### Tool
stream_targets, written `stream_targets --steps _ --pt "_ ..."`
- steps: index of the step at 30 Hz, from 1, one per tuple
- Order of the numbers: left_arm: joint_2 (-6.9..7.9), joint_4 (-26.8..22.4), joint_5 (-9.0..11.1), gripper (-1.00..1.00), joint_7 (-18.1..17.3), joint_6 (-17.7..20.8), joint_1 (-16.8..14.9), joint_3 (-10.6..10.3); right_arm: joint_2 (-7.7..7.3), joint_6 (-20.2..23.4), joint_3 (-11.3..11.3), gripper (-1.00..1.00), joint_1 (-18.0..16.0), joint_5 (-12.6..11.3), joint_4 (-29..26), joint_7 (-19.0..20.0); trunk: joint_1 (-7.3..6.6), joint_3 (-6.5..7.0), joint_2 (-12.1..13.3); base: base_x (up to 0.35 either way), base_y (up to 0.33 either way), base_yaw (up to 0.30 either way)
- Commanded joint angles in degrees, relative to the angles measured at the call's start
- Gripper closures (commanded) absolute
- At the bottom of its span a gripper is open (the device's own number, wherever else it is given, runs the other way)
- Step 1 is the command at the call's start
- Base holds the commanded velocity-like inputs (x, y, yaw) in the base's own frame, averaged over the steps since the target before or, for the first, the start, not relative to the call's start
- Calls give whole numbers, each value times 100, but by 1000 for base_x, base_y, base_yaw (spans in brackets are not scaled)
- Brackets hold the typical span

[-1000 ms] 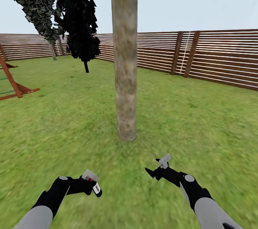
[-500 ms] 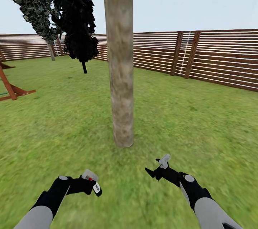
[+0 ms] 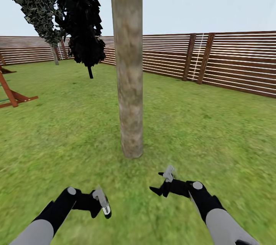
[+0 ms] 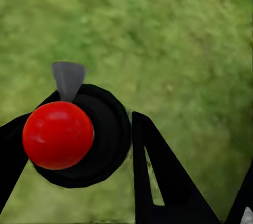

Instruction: In the garden, pick up the pesticide atomizer on the floor and spray pesticide onto both trees until each tree trunk is fully covered.

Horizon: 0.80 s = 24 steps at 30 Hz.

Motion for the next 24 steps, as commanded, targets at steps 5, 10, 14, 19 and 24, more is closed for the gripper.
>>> stream_targets --steps 5,10,14,19,24 --pt "123 -5 -41 100 -1117 -671 -28 -723 276 943 1737 -100 -5 38 -1005 279 -1 -5 -3 0 0 0" --pt "290 7 -486 100 -1463 -722 -27 -764 356 1489 2311 -100 -7 22 -1859 838 -1 -5 -3 0 0 0" --pt "330 -5 -630 100 -1674 -734 -60 -764 400 1518 2352 100 -5 28 -1918 933 -1 -5 -3 0 0 0" --pt "302 -21 -648 100 -1685 -741 -84 -773 401 1518 2419 100 -9 48 -1928 953 -1 -5 -3 0 0 0" --pt "68 -33 -900 100 -1685 -704 -393 -767 403 1524 3087 100 -7 58 -1944 950 -1 -5 -3 0 0 0"
